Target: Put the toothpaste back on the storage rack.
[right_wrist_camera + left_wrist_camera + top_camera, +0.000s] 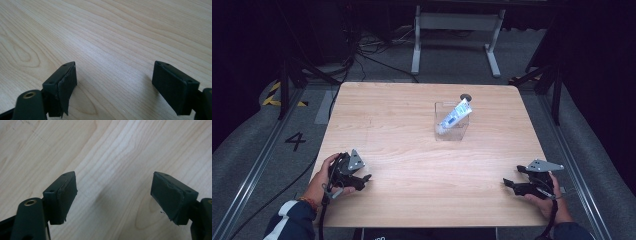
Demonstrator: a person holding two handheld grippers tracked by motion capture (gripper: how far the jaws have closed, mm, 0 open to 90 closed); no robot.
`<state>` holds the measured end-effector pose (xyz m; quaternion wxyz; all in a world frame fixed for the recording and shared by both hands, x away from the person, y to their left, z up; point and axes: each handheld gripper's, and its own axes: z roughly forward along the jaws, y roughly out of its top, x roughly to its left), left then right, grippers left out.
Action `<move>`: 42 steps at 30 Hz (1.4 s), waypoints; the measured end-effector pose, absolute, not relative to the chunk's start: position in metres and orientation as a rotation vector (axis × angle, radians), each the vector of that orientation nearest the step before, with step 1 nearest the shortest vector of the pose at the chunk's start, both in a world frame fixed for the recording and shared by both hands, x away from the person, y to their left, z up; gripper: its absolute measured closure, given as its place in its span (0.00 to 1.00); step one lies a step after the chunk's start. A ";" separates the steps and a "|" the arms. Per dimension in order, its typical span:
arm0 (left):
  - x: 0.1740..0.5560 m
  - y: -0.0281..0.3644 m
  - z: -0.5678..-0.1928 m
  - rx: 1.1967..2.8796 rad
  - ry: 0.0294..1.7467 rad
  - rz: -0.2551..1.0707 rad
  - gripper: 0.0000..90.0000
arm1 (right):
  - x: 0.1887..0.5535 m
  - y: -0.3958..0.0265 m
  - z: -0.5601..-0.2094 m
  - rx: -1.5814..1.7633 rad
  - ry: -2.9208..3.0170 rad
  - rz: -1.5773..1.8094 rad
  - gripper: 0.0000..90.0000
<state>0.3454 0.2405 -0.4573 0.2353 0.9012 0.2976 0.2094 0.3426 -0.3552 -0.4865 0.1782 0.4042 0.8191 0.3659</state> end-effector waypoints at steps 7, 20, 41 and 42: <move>0.330 0.259 -0.464 2.416 0.854 0.553 0.24 | 0.343 -0.355 -0.487 1.144 2.317 1.035 0.23; 0.315 0.299 -0.482 2.169 1.058 0.426 0.21 | 0.343 -0.355 -0.487 1.144 2.318 1.035 0.23; 0.315 0.301 -0.482 2.164 1.097 0.434 0.16 | 0.343 -0.355 -0.486 1.144 2.318 1.035 0.22; 0.315 0.301 -0.482 2.165 1.097 0.432 0.16 | 0.343 -0.355 -0.487 1.145 2.318 1.035 0.22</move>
